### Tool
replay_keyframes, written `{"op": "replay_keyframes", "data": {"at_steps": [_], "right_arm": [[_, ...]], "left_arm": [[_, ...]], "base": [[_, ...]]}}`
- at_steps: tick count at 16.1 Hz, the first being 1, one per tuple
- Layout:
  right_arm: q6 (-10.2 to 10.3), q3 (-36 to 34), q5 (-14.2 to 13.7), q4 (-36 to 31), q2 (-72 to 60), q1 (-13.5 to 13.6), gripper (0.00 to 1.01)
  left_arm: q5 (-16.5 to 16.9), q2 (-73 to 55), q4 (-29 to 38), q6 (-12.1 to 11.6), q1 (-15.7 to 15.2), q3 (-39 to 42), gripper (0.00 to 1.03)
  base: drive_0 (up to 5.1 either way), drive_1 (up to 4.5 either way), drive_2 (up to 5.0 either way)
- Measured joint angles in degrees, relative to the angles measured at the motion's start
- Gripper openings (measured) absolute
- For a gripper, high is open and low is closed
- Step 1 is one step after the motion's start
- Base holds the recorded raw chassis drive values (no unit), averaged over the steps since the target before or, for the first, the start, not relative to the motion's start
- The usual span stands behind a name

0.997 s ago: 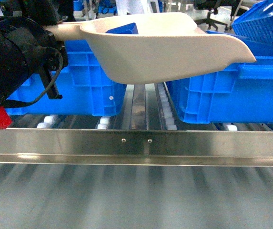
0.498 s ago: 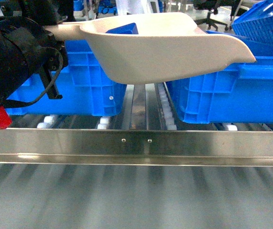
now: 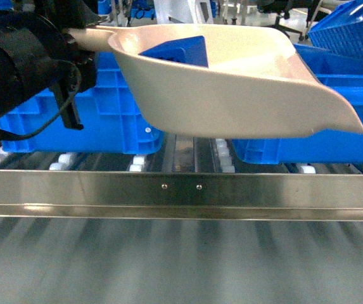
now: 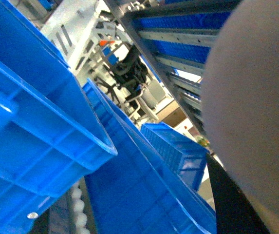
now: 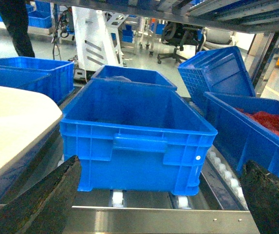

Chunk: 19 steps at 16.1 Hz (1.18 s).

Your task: Place part in tray to right shelf

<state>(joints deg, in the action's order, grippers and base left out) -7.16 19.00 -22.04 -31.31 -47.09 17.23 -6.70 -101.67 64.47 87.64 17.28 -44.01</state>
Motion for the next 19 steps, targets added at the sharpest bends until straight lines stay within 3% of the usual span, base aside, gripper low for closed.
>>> {"op": "replay_keyframes", "data": {"at_steps": [3,6,9,11,13,14,16,17,19], "right_arm": [[0.0,0.0,0.0,0.0,0.0,0.0,0.98],[0.0,0.0,0.0,0.0,0.0,0.0,0.98],[0.0,0.0,0.0,0.0,0.02,0.0,0.98],[0.0,0.0,0.0,0.0,0.0,0.0,0.98],[0.0,0.0,0.0,0.0,0.0,0.0,0.98],[0.02,0.0,0.0,0.0,0.0,0.0,0.98],[0.0,0.0,0.0,0.0,0.0,0.0,0.98],[0.0,0.0,0.0,0.02,0.0,0.0,0.98],[0.0,0.0,0.0,0.0,0.0,0.0,0.98]], "left_arm": [[-4.04,3.76,-9.16,0.42,-3.45,-3.17,0.12],[-11.1,6.19,-19.23,-4.44,-10.34,-9.49,0.12],[-20.0,3.74,-27.65,-13.07,-16.37,-19.47,0.12],[-29.16,0.13,-33.05,-21.9,-17.55,-28.11,0.12],[-34.73,-2.95,-33.53,-29.88,-17.55,-33.9,0.12],[-36.5,-4.31,-32.76,-34.71,-17.53,-36.85,0.12],[-37.27,-5.01,-31.39,-40.76,-17.49,-39.06,0.12],[-37.35,-5.01,-31.45,-42.77,-17.49,-39.63,0.12],[-37.27,-5.03,-31.76,-44.26,-17.27,-39.69,0.12]], "base": [[0.0,0.0,0.0],[0.0,0.0,0.0],[0.0,0.0,0.0],[0.0,0.0,0.0],[0.0,0.0,0.0],[0.0,0.0,0.0],[0.0,0.0,0.0],[0.0,0.0,0.0],[0.0,0.0,0.0]]}}
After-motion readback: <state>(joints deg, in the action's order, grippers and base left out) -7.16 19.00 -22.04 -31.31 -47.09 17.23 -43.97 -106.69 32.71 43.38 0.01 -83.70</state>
